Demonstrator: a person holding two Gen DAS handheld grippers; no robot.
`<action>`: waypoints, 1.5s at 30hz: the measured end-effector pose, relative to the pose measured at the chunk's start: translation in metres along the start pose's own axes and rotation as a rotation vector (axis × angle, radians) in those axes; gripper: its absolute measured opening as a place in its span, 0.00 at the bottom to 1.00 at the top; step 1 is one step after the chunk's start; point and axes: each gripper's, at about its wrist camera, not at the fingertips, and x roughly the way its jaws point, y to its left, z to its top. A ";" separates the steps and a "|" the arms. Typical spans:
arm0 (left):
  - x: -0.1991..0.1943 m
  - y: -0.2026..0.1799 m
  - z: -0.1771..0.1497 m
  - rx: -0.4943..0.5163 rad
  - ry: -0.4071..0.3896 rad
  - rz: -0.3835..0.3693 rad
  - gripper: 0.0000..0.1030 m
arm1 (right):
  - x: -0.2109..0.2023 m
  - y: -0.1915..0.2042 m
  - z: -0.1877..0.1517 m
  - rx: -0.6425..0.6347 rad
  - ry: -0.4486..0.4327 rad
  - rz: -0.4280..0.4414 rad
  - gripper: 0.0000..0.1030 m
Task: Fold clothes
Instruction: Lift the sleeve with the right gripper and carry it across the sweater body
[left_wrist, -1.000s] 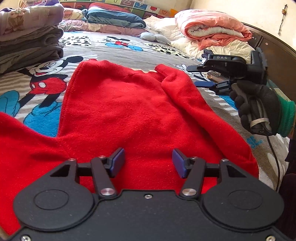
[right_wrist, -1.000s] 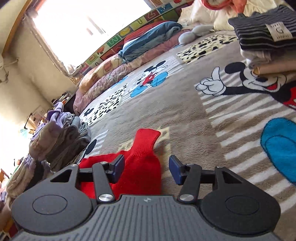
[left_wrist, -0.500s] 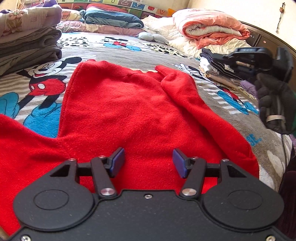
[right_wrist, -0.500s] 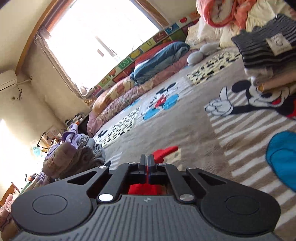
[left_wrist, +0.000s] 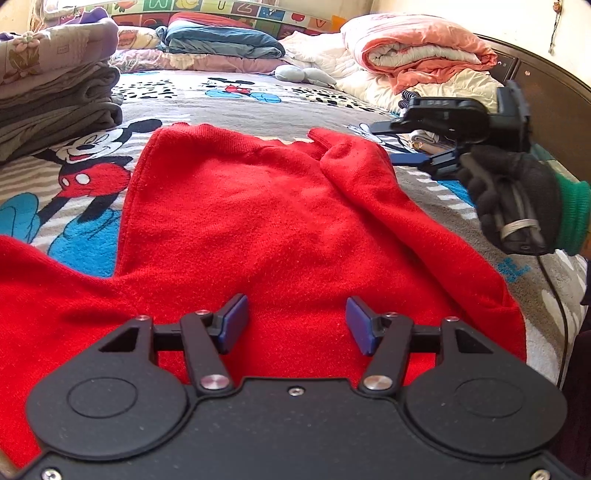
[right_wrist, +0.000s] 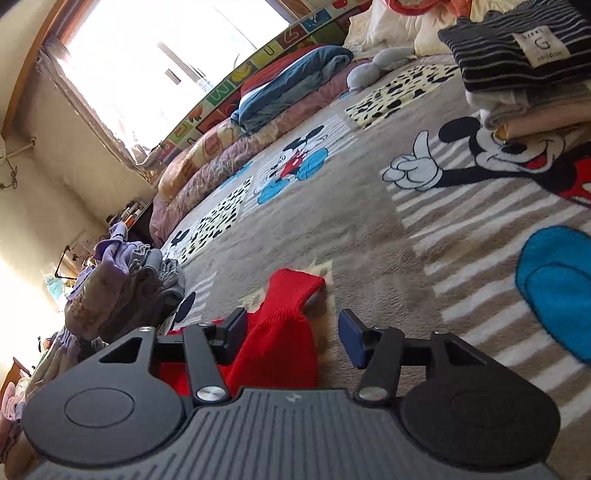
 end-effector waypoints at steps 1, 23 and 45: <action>0.000 0.000 0.000 0.000 0.000 -0.003 0.58 | 0.006 0.000 -0.001 0.003 0.007 0.010 0.54; 0.000 -0.004 -0.002 0.034 -0.003 0.015 0.59 | -0.166 -0.012 0.025 -0.077 -0.256 -0.152 0.11; 0.007 -0.017 -0.007 0.109 -0.012 0.034 0.73 | -0.200 -0.173 -0.037 0.462 -0.267 -0.072 0.55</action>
